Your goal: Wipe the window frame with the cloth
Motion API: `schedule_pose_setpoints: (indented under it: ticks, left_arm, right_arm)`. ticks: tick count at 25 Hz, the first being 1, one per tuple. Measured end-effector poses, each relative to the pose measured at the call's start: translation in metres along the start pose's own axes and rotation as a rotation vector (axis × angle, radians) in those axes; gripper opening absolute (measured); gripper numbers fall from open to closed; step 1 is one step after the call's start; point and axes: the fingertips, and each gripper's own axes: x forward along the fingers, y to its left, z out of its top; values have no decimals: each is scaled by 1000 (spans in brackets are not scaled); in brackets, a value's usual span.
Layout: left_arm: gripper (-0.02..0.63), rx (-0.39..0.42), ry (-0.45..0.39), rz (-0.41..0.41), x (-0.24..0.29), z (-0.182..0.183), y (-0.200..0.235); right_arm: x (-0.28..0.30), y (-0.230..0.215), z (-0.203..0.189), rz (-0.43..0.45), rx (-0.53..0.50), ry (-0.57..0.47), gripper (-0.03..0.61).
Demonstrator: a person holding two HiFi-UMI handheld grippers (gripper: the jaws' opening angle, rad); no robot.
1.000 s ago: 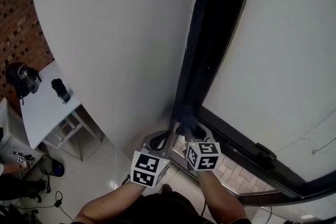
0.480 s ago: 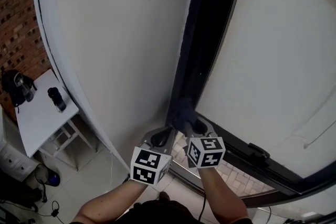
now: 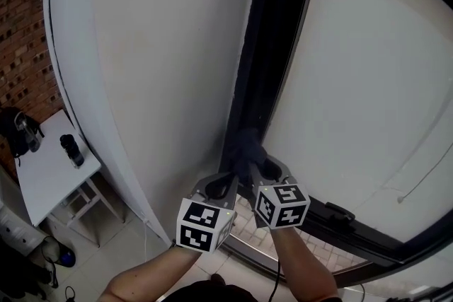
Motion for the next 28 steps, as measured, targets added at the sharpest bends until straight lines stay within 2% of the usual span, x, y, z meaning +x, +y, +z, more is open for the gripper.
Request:
schedule_pose_setpoints:
  ticks: [4,18,28]
  left_arm:
    - [-6,4,-41,-20,-2,27,-7]
    - [-6,43,-174,-17,-3,114,-10]
    - [-6,74,-234,2,-2,166,-9]
  right_arm:
    - [-3,0,26,6,-21,-28,80]
    - [-7,-2,111,11,-107,-110,80]
    - [-10,-1,174,22,-150,-170,80]
